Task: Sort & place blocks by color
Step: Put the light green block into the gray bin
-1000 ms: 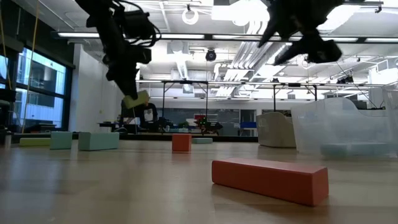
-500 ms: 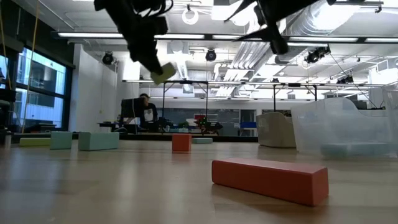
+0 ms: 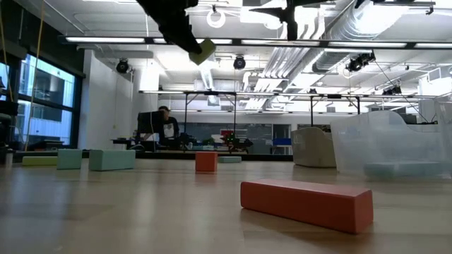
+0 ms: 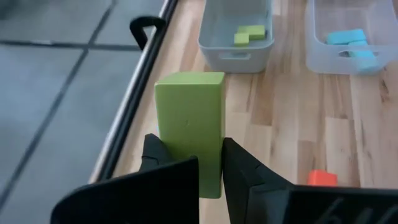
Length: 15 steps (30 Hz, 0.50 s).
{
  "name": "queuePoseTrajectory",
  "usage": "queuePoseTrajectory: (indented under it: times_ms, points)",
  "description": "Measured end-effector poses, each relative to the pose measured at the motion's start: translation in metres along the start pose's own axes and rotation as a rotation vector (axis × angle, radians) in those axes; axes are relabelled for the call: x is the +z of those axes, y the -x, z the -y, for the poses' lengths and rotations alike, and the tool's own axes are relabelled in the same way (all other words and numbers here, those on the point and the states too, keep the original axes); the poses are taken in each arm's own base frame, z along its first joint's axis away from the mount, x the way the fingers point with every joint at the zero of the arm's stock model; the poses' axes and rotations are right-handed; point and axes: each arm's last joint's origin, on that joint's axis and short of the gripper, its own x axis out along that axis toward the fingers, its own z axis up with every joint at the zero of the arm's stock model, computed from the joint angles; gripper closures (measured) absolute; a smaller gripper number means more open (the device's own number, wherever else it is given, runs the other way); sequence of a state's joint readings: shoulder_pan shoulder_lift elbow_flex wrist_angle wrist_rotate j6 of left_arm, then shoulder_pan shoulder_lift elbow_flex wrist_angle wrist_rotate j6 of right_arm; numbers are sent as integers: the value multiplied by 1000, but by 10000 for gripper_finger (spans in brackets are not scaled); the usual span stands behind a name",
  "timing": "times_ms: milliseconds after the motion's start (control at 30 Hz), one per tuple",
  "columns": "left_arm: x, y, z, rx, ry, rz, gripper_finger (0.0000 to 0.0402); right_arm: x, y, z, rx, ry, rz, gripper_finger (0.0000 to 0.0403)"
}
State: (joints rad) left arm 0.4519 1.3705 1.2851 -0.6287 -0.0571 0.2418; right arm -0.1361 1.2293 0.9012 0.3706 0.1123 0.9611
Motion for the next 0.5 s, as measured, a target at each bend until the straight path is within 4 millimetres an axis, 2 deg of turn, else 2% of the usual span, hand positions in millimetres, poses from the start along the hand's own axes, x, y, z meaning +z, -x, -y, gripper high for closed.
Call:
queuePoseTrajectory:
  times_ms: [233,500]
  points:
    - [5,3,4,55,-91,-2,401,4,-4,-2,-70,10,-27,213]
    - [6,4,11,39,-108,-3,401,-1,-22,12,-188,-36,-45,213]
